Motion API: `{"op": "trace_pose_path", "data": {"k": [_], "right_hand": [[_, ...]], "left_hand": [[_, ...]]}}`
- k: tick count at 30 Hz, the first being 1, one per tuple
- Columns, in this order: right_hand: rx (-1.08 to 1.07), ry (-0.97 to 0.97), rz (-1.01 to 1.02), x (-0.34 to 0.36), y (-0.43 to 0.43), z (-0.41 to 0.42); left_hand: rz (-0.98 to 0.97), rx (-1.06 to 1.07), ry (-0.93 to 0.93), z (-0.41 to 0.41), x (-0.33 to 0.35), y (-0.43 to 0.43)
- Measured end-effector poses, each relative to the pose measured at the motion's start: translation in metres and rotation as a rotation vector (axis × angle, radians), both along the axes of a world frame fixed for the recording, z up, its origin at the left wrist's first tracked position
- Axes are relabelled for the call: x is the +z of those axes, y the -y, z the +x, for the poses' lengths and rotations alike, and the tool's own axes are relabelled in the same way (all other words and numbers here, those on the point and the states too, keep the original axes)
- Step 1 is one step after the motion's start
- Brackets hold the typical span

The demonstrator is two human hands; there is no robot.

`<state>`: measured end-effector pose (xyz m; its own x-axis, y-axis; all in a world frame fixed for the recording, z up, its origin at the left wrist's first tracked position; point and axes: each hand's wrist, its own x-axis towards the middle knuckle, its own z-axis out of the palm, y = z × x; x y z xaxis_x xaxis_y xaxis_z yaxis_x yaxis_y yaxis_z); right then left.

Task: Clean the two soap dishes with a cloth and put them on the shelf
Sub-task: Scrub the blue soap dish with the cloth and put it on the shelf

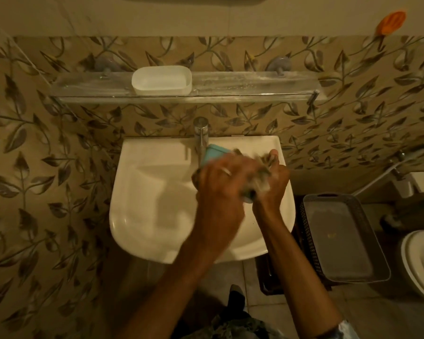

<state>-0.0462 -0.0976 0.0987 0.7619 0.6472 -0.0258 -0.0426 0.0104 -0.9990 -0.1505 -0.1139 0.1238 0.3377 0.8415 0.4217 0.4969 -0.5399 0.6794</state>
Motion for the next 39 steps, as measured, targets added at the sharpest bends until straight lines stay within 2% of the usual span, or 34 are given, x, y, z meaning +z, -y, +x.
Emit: {"op": "trace_pose_path", "data": {"k": [2,3,5,7,8,10,12,14,16,17,20,22,25,27,28,31,33,35,37,39], "right_hand": [[0.044,0.016,0.065,-0.002,0.005,0.005],[0.031,-0.058,0.066,-0.001,0.010,0.005],[-0.039,-0.179,0.045,0.000,0.015,0.003],[-0.090,-0.140,-0.006,0.000,0.012,-0.001],[-0.106,-0.104,-0.008,0.002,0.009,-0.003],[-0.079,-0.077,0.039,0.004,0.006,-0.004],[0.003,-0.160,0.119,0.005,0.009,-0.003],[-0.015,-0.135,0.054,0.008,0.008,-0.002],[-0.063,-0.087,-0.009,0.010,0.004,-0.001],[-0.071,-0.064,-0.019,0.010,0.003,-0.001],[-0.004,-0.027,0.019,0.001,0.007,-0.001],[0.003,-0.050,0.017,0.001,0.009,-0.001],[-0.062,-0.068,-0.069,0.005,0.004,0.003],[-0.057,-0.122,-0.062,0.003,0.005,0.011],[-0.022,-0.180,-0.030,0.001,0.006,0.017],[0.100,-0.254,0.018,-0.001,0.008,0.032],[0.180,-0.222,0.035,-0.005,0.008,0.033],[0.255,-0.118,0.058,-0.015,0.011,0.029],[0.367,0.118,0.051,-0.027,0.016,0.030],[0.489,0.320,0.004,-0.037,0.019,0.034]], "left_hand": [[0.111,-0.093,-0.101,0.000,-0.016,0.013],[0.103,-0.097,-0.087,-0.007,-0.020,0.005],[-0.133,0.020,0.052,-0.019,-0.022,-0.017],[-0.358,0.185,0.218,-0.022,-0.019,-0.029],[-0.311,0.192,0.208,-0.014,-0.015,-0.021],[-0.085,0.050,0.098,0.010,-0.011,0.014],[0.024,-0.036,0.070,0.017,-0.012,0.030],[-0.084,0.003,0.095,0.007,-0.009,0.004],[-0.319,0.120,0.185,-0.002,-0.007,-0.021],[-0.315,0.138,0.186,-0.001,-0.006,-0.019],[-0.064,-0.008,0.087,0.022,-0.007,0.021],[-0.048,-0.039,0.062,0.020,-0.015,0.018],[-0.261,0.123,0.117,-0.003,-0.018,-0.035],[-0.428,0.133,0.175,-0.021,-0.024,-0.068],[-0.555,0.100,0.283,-0.029,-0.029,-0.077],[-1.028,0.046,0.790,-0.039,-0.036,-0.079],[-1.172,0.060,0.932,-0.039,-0.041,-0.072],[-1.182,0.041,0.929,-0.035,-0.041,-0.062],[-1.110,0.079,0.902,-0.034,-0.035,-0.057],[-0.938,0.139,0.811,-0.036,-0.027,-0.057]]}}
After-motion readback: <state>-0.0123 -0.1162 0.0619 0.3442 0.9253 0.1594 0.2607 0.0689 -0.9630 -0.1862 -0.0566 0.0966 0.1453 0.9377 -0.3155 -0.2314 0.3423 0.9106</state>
